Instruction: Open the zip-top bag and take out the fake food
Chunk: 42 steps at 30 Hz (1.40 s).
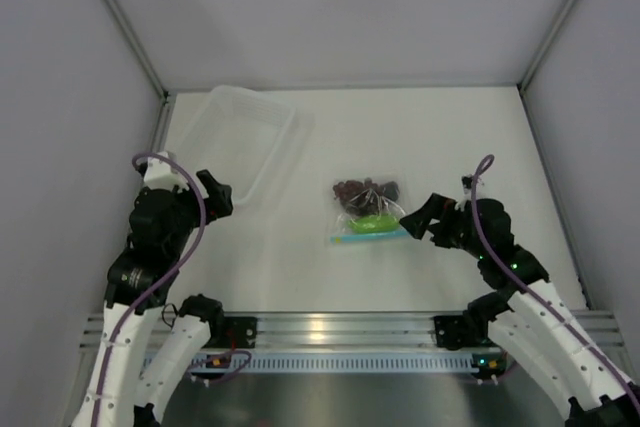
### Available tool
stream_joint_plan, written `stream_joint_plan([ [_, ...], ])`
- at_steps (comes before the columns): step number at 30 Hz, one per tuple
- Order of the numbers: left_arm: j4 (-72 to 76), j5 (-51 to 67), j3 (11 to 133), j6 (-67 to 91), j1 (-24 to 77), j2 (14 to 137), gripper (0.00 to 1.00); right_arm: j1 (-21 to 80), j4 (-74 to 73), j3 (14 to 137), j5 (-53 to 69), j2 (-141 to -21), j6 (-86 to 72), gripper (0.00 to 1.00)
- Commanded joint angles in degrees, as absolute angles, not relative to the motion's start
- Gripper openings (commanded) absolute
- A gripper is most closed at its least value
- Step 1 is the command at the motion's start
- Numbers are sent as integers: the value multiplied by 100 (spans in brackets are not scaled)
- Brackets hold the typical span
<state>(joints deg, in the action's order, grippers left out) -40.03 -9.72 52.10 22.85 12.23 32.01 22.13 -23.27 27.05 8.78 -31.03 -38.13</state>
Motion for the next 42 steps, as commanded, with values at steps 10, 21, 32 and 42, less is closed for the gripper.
stream_joint_plan([
  [10, -3691, -905, 5150, 2338, 1380, 3234, 98, 1479, 158, 1399, 1222, -3947, -4912, 91],
  [21, -3691, -993, 5159, 2329, 1424, 3234, 98, 1081, 1947, 159, 1529, -3910, -5607, 82],
  [32, -3700, -1037, 5150, 2320, 1424, 3146, 98, 905, 3189, 62, 1626, -5158, -5458, 71],
  [42, -3700, -1055, 5150, 2312, 1468, 3147, 98, 914, 5017, -158, 2162, -6888, -5370, 63],
])
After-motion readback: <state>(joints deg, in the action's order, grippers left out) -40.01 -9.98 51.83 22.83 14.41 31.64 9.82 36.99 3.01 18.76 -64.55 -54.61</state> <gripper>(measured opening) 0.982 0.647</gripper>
